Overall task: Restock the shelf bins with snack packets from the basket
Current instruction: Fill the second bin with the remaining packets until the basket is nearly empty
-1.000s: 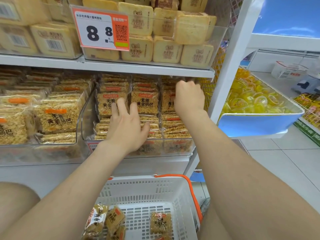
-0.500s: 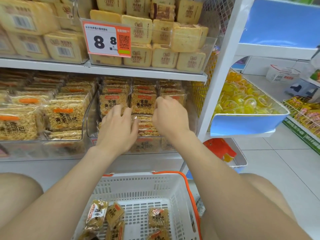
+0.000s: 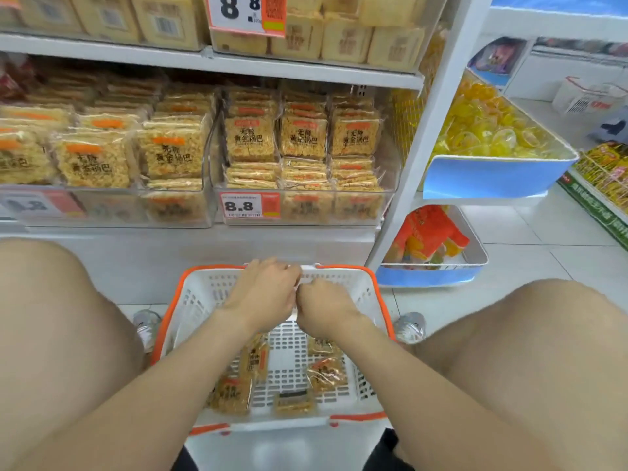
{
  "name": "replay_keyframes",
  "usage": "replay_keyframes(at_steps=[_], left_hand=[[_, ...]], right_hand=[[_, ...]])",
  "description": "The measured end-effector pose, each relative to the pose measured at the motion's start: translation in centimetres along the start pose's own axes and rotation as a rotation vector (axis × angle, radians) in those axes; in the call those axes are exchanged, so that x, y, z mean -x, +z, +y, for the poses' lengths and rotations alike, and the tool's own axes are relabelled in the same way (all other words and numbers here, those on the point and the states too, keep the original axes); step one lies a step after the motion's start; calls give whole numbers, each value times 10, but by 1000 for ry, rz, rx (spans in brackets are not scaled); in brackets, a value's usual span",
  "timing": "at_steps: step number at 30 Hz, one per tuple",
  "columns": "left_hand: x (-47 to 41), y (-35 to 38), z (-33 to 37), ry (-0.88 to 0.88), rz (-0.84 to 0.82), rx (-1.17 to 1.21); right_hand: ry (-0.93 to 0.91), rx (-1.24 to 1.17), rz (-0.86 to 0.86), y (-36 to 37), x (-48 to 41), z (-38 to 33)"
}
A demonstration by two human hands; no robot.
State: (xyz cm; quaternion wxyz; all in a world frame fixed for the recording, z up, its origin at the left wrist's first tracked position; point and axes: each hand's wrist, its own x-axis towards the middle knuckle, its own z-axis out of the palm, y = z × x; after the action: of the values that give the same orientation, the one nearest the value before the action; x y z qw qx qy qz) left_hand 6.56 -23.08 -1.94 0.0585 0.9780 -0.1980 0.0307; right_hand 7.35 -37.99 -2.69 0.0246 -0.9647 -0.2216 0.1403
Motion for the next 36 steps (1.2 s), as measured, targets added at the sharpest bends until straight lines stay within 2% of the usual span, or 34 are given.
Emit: replay_keyframes(at_steps=[3, 7, 10, 13, 18, 23, 26, 29, 36], left_hand=[[26, 33, 13, -78, -302, 28], [43, 79, 11, -56, -620, 9], [45, 103, 11, -37, -774, 13], [45, 123, 12, -12, -867, -8], [42, 146, 5, -14, -925, -6], [43, 159, 0, -54, -965, 31], [44, 161, 1, -66, -990, 35], [45, 162, 3, -63, -1030, 31], [42, 155, 1, -84, -1008, 66]], right_hand=[[55, -43, -132, 45, 1, 10], [144, -110, -389, 101, -1, 31], [193, -129, -536, 132, -5, 46], [228, -149, -560, 157, -13, 59], [209, -276, -542, 197, -19, 71], [154, -66, -601, 235, -14, 76], [176, -20, -611, 233, -10, 72], [208, -12, -698, 232, -11, 68], [248, -13, -633, 230, -16, 69]])
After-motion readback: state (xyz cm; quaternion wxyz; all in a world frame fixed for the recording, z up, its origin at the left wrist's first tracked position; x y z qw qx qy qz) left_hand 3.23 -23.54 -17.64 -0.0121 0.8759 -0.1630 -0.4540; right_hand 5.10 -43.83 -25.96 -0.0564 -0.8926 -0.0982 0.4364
